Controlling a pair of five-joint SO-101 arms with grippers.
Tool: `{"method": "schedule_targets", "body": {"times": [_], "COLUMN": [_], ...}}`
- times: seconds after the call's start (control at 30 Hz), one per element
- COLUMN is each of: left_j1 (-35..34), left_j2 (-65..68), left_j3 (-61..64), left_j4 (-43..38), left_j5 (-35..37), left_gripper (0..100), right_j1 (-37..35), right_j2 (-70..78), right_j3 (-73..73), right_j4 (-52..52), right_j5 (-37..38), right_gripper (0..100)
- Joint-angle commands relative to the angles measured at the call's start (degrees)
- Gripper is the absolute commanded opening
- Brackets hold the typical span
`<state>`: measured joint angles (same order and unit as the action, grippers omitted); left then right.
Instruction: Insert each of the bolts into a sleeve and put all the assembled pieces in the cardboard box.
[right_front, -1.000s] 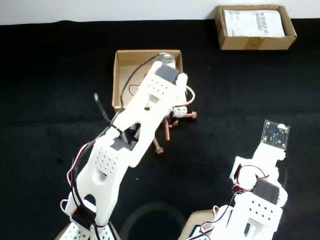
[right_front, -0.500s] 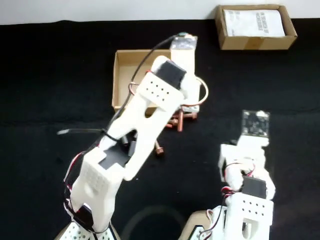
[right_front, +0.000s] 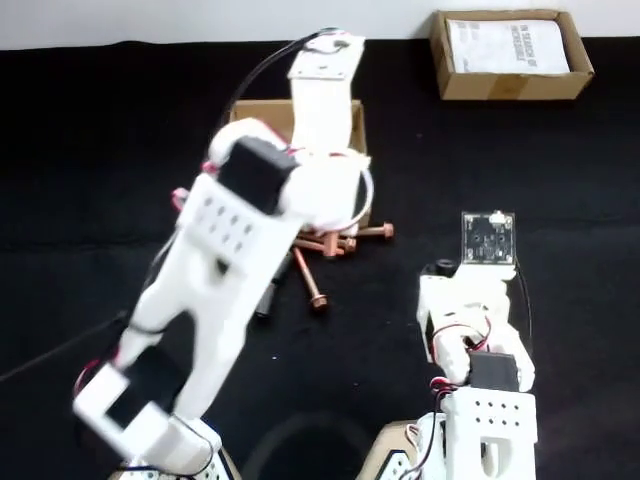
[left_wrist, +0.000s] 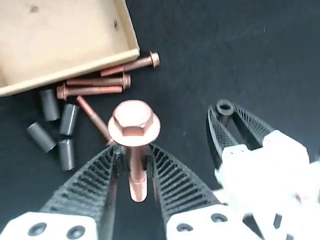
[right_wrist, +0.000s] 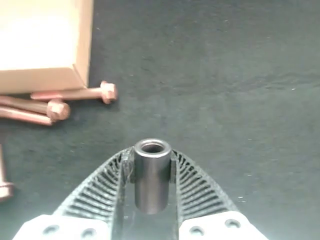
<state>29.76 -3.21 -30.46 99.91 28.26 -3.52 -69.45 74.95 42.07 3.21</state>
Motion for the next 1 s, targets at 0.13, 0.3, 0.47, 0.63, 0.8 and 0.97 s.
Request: {"method": "schedule_targets", "body": {"times": [0.13, 0.3, 0.47, 0.63, 0.8, 0.97], "left_j1": [-10.77, -14.64, -14.46, -14.02, -9.1, -5.41], "left_j2": [-19.12, -32.57, -46.37, -51.56, -49.01, -45.23], "left_j3": [24.13, 47.96, 68.88, 77.49, 74.33, 70.11], "left_j4": [-10.9, -27.43, -49.05, -63.65, -63.65, -63.56], "left_j5": [-1.49, -6.42, -11.78, -11.52, -11.52, -9.49], "left_gripper": [1, 1, 1, 1, 1, 1], "right_j1": [-10.15, -16.66, -23.08, -28.62, -28.7, -28.97], "right_j2": [-1.27, -1.27, -1.27, -1.27, -1.19, -1.19], "right_j3": [-6.02, -6.29, -6.2, -5.49, 0.92, 10.33], "right_j4": [-1.01, -1.1, -1.19, -3.21, -14.73, -32.57], "right_j5": [-7.47, -11.87, -11.87, -11.87, -11.69, -11.6], "right_gripper": [0.8, 0.8, 0.8, 0.8, 0.8, 0.8]}}
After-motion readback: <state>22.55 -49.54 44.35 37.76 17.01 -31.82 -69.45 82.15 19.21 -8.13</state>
